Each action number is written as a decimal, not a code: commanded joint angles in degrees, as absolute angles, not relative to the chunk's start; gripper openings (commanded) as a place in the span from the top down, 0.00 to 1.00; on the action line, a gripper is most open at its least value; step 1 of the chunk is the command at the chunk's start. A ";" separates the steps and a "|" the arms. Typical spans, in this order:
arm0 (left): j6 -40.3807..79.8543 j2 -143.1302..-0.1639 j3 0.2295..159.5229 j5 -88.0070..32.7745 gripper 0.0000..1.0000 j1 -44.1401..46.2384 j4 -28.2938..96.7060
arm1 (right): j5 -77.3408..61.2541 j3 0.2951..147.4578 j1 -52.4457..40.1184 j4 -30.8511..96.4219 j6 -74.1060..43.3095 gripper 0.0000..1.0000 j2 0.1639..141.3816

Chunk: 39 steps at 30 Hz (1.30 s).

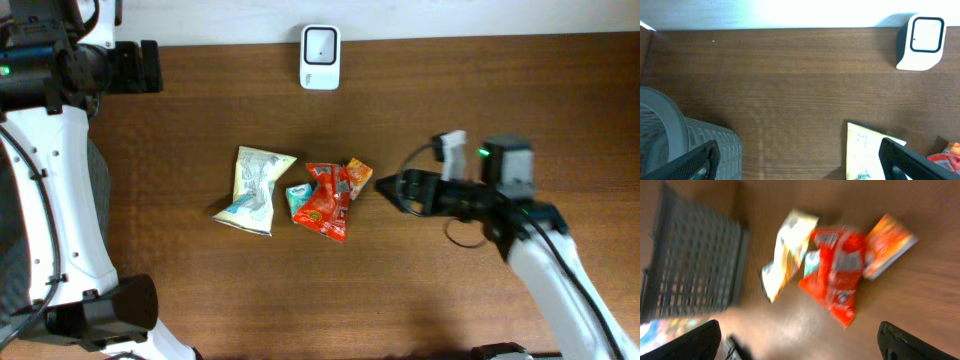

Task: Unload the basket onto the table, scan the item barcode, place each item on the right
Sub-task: 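Reach the right gripper to the pile and grasp the white wet-wipe bag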

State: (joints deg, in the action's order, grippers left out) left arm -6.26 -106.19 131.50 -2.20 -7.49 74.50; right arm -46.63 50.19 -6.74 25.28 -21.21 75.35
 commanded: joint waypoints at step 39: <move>-7.01 -106.39 131.35 -2.79 0.01 -7.57 74.65 | -12.12 81.10 -39.62 24.51 -39.09 0.01 108.81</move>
State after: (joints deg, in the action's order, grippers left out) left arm -6.26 -106.21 131.50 -2.20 -7.49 74.52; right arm -23.00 79.75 -37.01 25.32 -29.71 107.04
